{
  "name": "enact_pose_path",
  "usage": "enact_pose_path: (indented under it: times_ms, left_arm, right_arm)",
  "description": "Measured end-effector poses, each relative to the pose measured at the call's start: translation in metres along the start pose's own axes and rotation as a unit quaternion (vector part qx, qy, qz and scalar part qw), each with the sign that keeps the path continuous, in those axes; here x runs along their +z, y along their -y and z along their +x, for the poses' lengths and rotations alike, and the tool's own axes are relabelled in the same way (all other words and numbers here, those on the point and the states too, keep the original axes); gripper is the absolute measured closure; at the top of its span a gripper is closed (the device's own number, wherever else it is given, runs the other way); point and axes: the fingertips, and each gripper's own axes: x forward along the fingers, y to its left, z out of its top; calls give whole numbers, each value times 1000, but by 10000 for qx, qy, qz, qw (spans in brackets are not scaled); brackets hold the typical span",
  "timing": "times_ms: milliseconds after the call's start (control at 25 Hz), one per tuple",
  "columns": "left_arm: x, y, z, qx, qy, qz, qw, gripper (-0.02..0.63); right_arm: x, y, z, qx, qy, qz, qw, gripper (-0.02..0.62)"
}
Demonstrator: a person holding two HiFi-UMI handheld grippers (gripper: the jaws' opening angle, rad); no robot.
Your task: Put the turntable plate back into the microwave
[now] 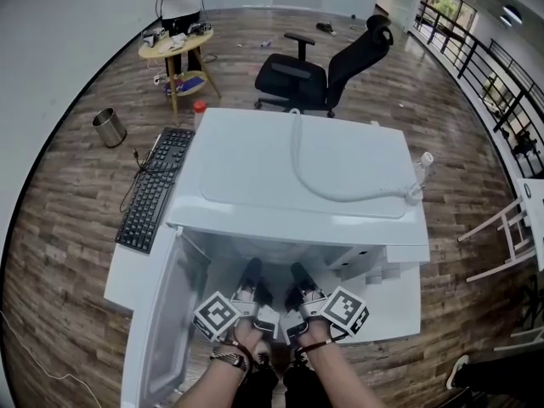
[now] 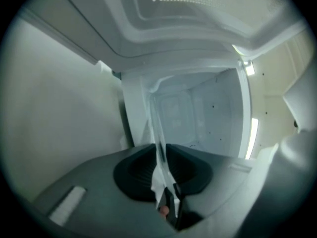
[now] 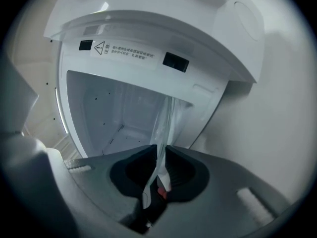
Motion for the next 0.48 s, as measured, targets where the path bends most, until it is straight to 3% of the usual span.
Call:
enact_pose_path:
  times_ms: [200,480]
  left_arm:
    - [-2,-6,-3,298,-138,314,9990,525]
    - [-7,-5,-15,302,-321,375,9983,512]
  right_arm:
    - [-1,5,1,-59,-3,24,10000,548]
    - [-1,6,0,-61,-2,29,10000,548]
